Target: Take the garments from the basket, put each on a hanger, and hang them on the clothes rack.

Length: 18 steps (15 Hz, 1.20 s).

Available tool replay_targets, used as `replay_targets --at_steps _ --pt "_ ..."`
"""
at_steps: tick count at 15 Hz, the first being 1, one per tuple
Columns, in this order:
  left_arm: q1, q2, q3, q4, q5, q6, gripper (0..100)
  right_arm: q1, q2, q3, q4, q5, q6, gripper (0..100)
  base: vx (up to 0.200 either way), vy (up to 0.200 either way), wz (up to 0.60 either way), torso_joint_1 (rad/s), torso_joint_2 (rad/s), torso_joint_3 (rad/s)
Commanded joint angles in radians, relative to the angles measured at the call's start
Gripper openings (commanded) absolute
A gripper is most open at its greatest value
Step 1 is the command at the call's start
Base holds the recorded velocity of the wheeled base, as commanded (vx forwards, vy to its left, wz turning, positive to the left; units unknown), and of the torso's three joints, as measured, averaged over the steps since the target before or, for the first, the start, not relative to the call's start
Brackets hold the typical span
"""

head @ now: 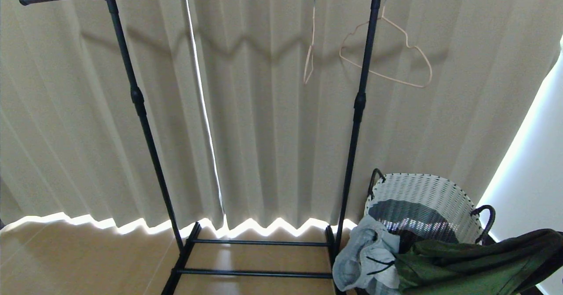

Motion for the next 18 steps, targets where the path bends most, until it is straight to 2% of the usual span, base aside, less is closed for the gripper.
replay_targets --at_steps 1,5,11,15,18 --pt "0.000 0.000 0.000 0.000 -0.001 0.000 100 0.001 0.003 0.000 0.000 0.000 -0.001 0 0.000 0.000 0.00 0.000 0.00 0.000" --pt "0.000 0.000 0.000 0.000 -0.002 0.000 100 0.001 0.005 0.000 0.002 0.000 -0.001 0 0.000 0.000 0.00 0.000 0.00 0.000" --pt "0.000 0.000 0.000 0.000 0.002 -0.001 100 -0.001 0.003 0.004 0.002 0.000 -0.001 0 0.000 0.200 0.00 0.001 0.00 0.002" --pt "0.000 0.001 0.002 0.000 0.008 0.003 100 -0.001 0.000 0.003 0.002 0.002 -0.001 0 0.000 0.000 0.00 0.000 0.00 0.000" --pt "0.000 0.003 0.002 0.000 0.004 0.008 100 0.001 -0.011 -0.002 0.000 0.055 0.000 0 0.000 0.000 0.00 0.000 0.00 0.000"
